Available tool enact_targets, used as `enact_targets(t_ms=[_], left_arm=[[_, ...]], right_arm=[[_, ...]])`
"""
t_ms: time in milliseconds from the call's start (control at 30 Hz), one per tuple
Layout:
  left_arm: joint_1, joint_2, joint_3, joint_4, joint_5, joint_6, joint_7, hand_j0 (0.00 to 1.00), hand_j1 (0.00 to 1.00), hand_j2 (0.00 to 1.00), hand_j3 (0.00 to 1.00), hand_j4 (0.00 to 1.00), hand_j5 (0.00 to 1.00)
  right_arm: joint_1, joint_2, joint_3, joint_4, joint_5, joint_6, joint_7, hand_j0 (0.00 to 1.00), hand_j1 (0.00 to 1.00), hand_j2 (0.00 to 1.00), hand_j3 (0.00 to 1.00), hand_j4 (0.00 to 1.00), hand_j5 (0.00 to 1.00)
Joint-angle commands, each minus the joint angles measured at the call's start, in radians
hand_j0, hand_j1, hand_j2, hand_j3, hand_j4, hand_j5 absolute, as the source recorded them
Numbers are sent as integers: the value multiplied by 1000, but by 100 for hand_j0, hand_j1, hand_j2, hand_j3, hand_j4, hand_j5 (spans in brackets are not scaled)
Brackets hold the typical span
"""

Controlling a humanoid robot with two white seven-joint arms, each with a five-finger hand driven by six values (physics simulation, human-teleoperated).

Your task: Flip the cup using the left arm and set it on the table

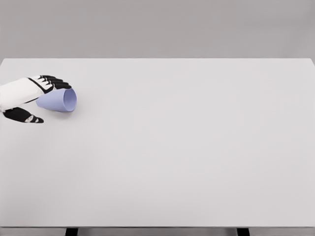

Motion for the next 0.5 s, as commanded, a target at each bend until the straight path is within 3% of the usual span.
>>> enact_targets(t_ms=[0,167,300,400,467], left_arm=[[0,-18,4,2,-9,2,0,100,100,100,100,100,100],[-17,-84,48,74,1,2,-10,100,100,100,100,100,100],[-18,-160,92,76,-1,2,-95,100,100,100,100,100,100],[-58,-213,140,151,21,2,-147,100,100,100,100,100,100],[-66,-98,86,192,42,2,-135,100,100,100,100,100,100]], right_arm=[[0,0,0,2,0,1,0,100,100,100,100,100,100],[0,0,-1,4,0,1,0,100,100,100,100,100,100],[0,0,-1,4,0,1,0,100,100,100,100,100,100],[0,0,-1,4,-1,1,0,100,100,100,100,100,100],[0,0,-1,4,0,1,0,100,100,100,100,100,100]])
